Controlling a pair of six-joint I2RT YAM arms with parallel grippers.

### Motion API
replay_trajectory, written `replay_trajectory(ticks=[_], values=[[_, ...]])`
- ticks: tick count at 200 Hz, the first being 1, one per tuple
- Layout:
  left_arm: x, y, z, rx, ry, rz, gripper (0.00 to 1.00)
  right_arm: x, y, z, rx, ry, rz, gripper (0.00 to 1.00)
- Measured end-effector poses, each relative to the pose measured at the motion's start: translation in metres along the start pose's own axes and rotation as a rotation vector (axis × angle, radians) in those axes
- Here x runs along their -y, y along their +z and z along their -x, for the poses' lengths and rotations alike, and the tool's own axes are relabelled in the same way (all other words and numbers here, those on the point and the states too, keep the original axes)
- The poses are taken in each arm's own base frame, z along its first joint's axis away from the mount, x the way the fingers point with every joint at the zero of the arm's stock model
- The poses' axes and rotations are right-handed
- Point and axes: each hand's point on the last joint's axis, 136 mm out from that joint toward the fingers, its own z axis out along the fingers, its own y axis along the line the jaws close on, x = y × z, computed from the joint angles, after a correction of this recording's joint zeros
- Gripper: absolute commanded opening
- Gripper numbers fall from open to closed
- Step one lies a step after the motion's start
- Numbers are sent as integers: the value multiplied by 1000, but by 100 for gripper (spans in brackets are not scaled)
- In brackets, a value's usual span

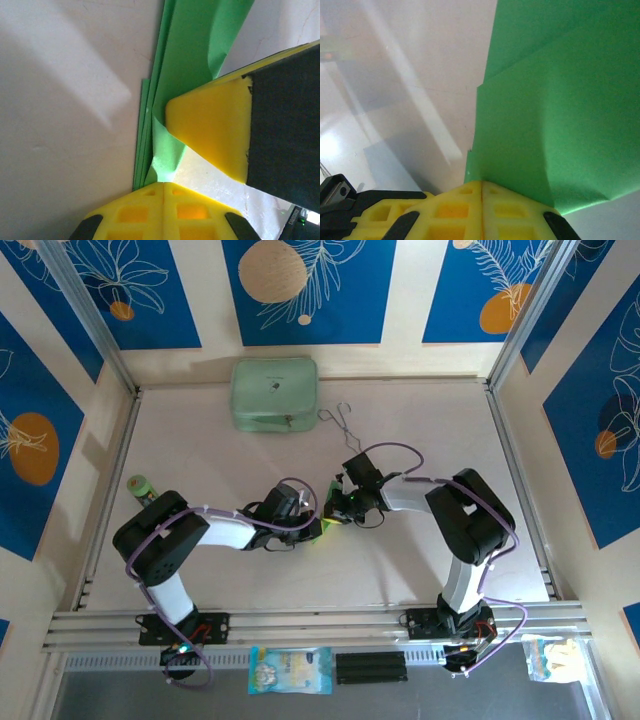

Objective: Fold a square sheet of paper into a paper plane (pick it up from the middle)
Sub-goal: Fold the wing for the fifth time at the center of the table.

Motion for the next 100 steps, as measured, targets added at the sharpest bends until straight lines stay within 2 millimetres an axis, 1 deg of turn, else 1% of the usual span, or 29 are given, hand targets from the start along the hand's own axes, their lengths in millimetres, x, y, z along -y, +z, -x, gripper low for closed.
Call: replay_trajectory(ticks=[68,100], values=[[0,0,0,2,-3,-3,1,-3,6,3,-13,-7,18,7],[0,0,0,0,-3,-4,4,-1,6,4,-18,-4,-4,7]])
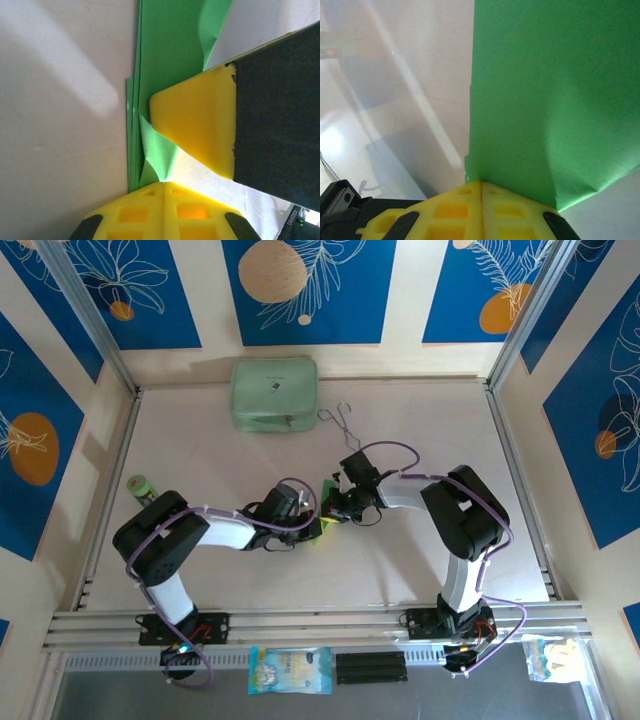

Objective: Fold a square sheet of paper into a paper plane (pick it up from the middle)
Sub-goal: Fold the wing for the fifth time at the center of the table.

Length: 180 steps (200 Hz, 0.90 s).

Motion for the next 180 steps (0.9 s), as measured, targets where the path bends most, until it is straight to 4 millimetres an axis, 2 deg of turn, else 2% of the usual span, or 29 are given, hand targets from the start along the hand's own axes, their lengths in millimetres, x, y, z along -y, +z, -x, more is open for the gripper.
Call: replay_trajectory(ticks=[34,81,128,152,180], values=[[-2,-3,-3,-9,0,10,5,0,1,2,-7,5,-19,7],[-9,-14,-20,-46,21,39,6,1,1,2,-15,7,-27,7],[-16,-35,-40,-114,62,110,8,-1,1,2,-12,4,-31,7],[-5,-44,-32,-80,91,104,9,-3,3,0,-10,9,-37,8],[13,-41,-14,-22,112,58,9,-5,5,0,-3,39,-44,8]])
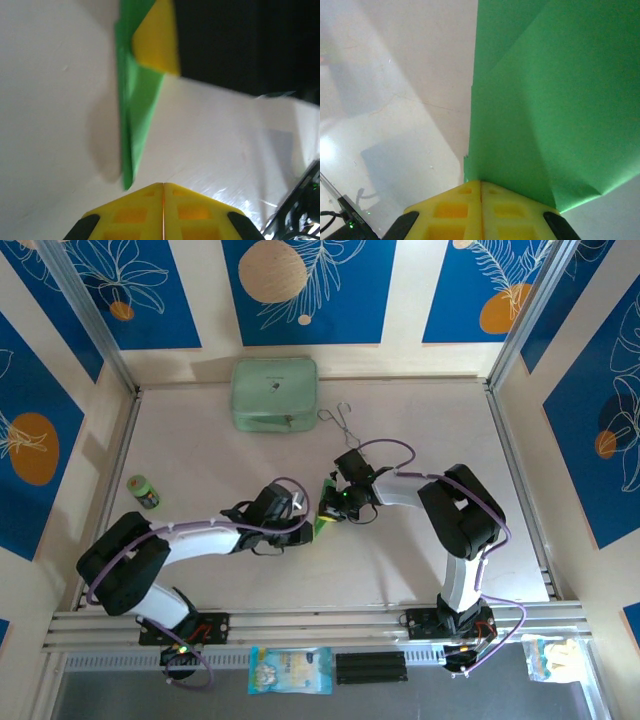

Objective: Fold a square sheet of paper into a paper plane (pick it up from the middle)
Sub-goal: Fold the wing for the fifth time at the center of the table.

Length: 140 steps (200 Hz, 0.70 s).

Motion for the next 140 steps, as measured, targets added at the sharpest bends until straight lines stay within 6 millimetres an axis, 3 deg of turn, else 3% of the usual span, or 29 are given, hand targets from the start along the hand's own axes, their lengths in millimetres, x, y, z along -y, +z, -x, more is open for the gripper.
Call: replay_trajectory(ticks=[23,54,140], values=[[5,13,11,18,-3,-19,7,-2,1,0,5,25,-4,8],[-7,28,9,6,-17,10,6,-2,1,0,7,45,-5,8],[-20,33,8,42,-34,19,4,-2,0,1,5,51,-4,8]])
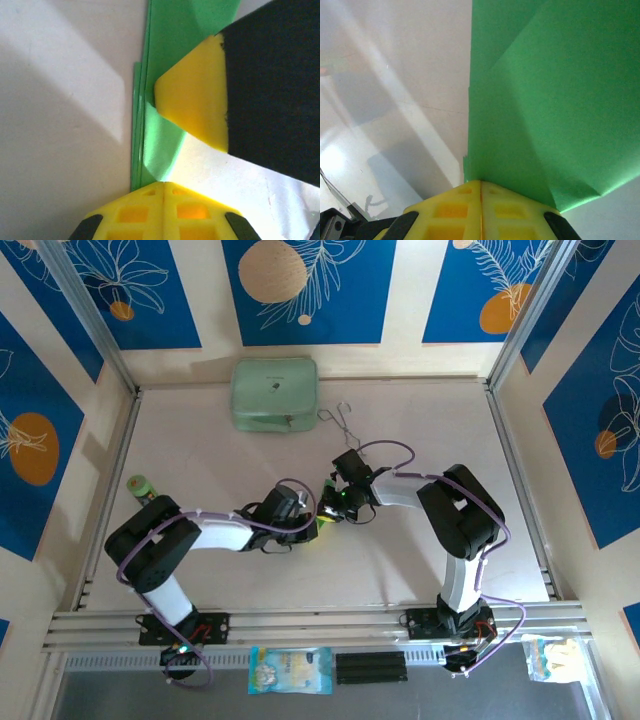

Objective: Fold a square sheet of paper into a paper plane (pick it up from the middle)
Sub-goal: Fold the wing for the fifth time at the center of the table.

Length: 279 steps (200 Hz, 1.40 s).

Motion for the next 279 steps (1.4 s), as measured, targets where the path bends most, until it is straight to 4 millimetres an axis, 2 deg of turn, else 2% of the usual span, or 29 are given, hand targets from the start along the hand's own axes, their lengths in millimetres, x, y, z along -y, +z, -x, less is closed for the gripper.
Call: replay_trajectory(ticks=[62,105,143,157,173,205,243,279], values=[[-3,-6,-8,-13,4,-9,5,3,-1,-2,-13,12,-16,8],[-11,-19,-30,-98,15,22,5,3,-1,-2,-18,16,-20,8],[-20,-41,-46,-160,41,86,6,3,0,-2,-24,19,-22,8],[-14,-47,-41,-138,55,85,7,3,0,-2,-24,20,-23,8],[-1,-50,-25,-83,76,60,7,2,0,-2,-26,20,-21,8],[19,-38,5,5,76,0,4,2,0,-3,-31,20,-17,8],[8,-11,8,-7,45,17,1,1,0,-4,-35,20,-13,8],[-1,-3,8,-9,33,40,0,0,0,-4,-37,20,-9,8]])
